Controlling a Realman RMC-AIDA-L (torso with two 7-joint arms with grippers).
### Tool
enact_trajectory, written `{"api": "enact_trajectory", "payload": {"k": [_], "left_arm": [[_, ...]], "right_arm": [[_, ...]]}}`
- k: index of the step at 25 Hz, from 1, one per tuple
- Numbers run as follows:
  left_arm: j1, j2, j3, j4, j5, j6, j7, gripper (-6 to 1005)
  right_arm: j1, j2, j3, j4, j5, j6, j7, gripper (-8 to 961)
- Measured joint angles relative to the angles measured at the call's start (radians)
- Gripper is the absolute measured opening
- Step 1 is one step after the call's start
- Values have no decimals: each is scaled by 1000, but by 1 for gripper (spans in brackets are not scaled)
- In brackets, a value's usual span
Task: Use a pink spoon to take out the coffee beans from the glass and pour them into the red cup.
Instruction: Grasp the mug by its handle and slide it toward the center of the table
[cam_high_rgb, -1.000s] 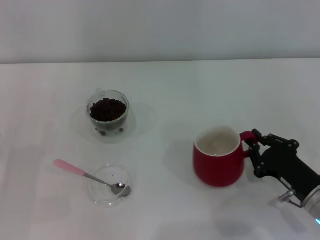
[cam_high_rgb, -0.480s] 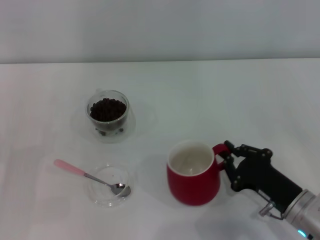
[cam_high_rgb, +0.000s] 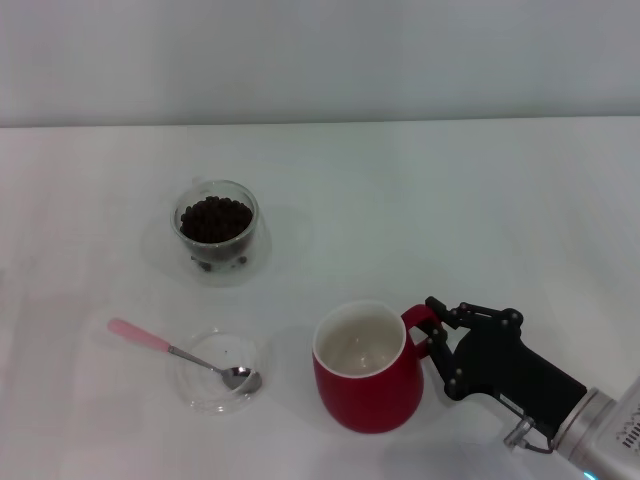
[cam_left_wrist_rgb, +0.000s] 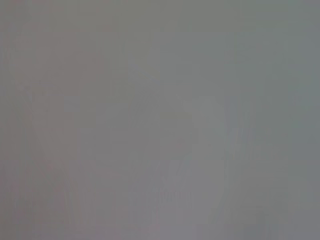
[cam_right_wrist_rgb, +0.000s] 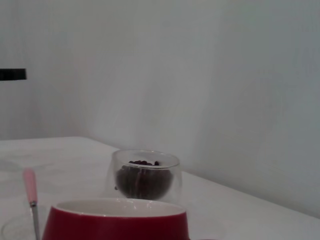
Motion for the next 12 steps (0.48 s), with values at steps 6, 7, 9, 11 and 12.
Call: {"api": "enact_trajectory", "payload": {"k": [6, 7, 9, 11, 12], "left_arm": [[0, 0, 0, -1, 1, 0, 0, 861], [-1, 0, 0, -1, 1, 0, 0, 861], [-1, 0, 0, -1, 1, 0, 0, 861], [-3, 0, 0, 0, 1, 0, 0, 862], [-3, 0, 0, 0, 1, 0, 0, 862]], "right_arm": [[14, 0, 7, -9, -33, 29, -1, 245], [15, 0, 7, -10, -34, 31, -1, 249], [16, -1, 7, -14, -33, 34, -1, 255], [18, -2, 8, -21, -31, 35, -1, 261], [19, -2, 8, -24, -30, 35, -1, 265]]}}
